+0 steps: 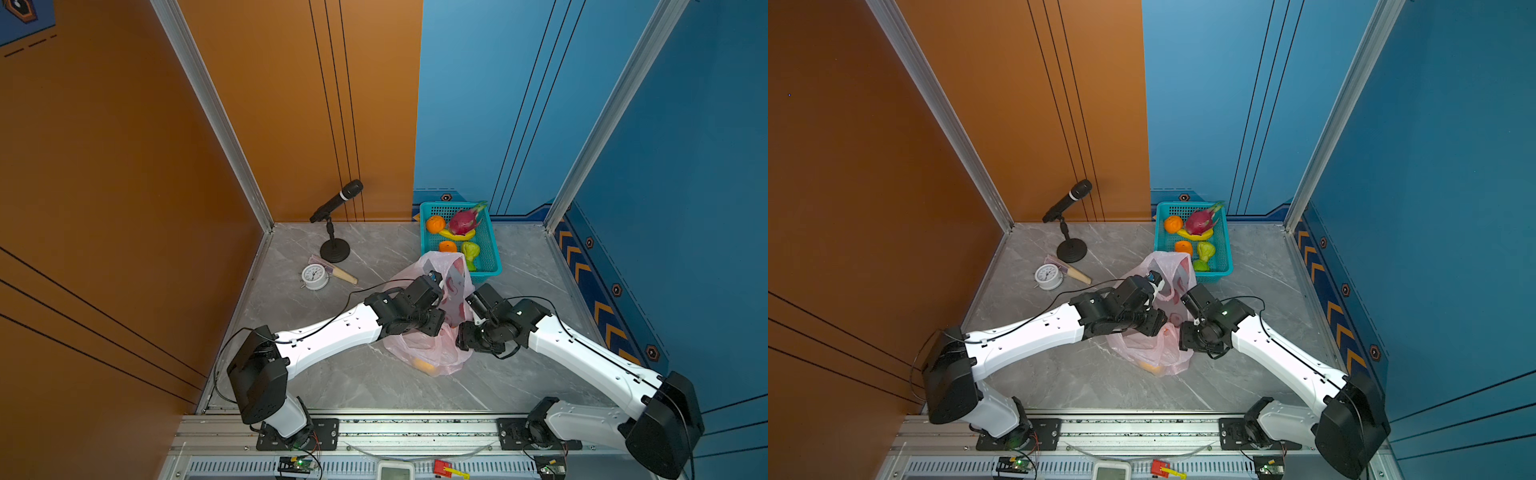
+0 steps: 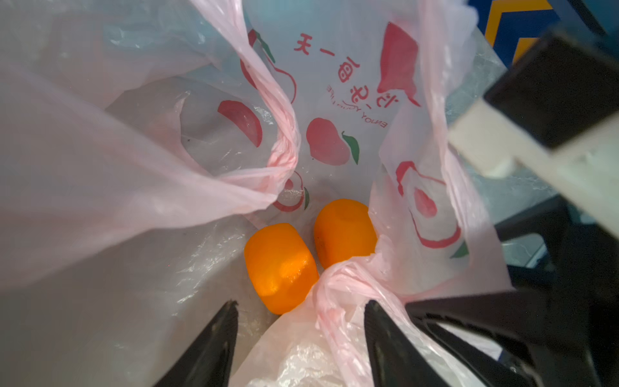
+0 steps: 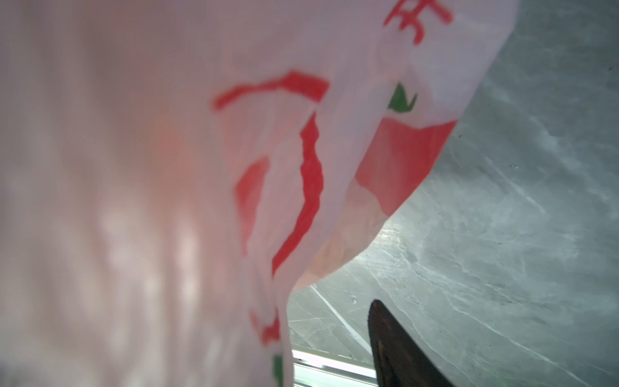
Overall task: Untie the knot of the plastic bag and take out the fruit
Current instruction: 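Lower the left gripper into the pink bag while the right gripper returns beside it, then grasp an orange inside the pink bag with the left gripper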
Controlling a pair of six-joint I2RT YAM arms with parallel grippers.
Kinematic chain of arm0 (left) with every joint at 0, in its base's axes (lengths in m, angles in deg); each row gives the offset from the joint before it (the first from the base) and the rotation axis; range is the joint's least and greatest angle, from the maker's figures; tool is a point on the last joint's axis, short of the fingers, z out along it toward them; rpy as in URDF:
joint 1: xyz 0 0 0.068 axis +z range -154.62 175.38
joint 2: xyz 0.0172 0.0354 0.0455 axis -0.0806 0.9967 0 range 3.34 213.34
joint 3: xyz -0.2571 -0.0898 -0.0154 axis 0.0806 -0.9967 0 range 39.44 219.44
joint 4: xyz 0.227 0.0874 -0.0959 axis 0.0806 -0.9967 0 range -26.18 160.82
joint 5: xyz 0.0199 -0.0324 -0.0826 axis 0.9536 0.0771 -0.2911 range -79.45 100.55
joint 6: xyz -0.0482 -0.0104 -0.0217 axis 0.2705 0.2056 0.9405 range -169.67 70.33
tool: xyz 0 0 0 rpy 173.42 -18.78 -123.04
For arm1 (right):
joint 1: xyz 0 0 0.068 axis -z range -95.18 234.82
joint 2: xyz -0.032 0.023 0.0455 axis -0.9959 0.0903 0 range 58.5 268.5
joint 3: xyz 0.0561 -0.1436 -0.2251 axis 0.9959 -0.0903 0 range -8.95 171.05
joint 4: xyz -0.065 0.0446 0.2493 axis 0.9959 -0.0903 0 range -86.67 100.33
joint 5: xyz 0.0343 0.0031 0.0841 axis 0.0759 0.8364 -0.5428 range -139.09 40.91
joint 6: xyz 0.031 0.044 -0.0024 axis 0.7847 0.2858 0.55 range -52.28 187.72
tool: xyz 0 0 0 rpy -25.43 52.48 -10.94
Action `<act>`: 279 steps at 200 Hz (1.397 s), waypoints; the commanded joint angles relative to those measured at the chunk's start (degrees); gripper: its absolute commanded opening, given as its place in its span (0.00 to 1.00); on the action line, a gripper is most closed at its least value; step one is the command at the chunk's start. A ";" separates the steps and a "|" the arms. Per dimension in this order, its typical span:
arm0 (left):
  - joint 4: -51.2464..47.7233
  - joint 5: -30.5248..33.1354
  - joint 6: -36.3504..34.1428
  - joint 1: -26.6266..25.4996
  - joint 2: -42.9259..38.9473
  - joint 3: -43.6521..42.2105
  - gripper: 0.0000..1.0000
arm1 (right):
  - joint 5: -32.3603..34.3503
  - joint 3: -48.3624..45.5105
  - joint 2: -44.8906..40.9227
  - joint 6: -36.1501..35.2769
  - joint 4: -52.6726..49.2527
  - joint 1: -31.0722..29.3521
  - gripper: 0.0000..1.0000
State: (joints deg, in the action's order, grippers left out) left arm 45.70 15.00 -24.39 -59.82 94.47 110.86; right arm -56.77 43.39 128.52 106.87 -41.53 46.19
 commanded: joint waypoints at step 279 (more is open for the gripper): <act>-4.92 0.04 6.71 -0.17 16.93 3.64 0.71 | 3.07 -3.31 0.49 -3.82 -5.67 -8.66 0.61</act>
State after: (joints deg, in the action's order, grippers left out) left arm 44.54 16.33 -18.38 -60.17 109.57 112.87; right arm -56.09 38.32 128.98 104.34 -44.81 37.55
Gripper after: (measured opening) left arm 0.692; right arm 0.608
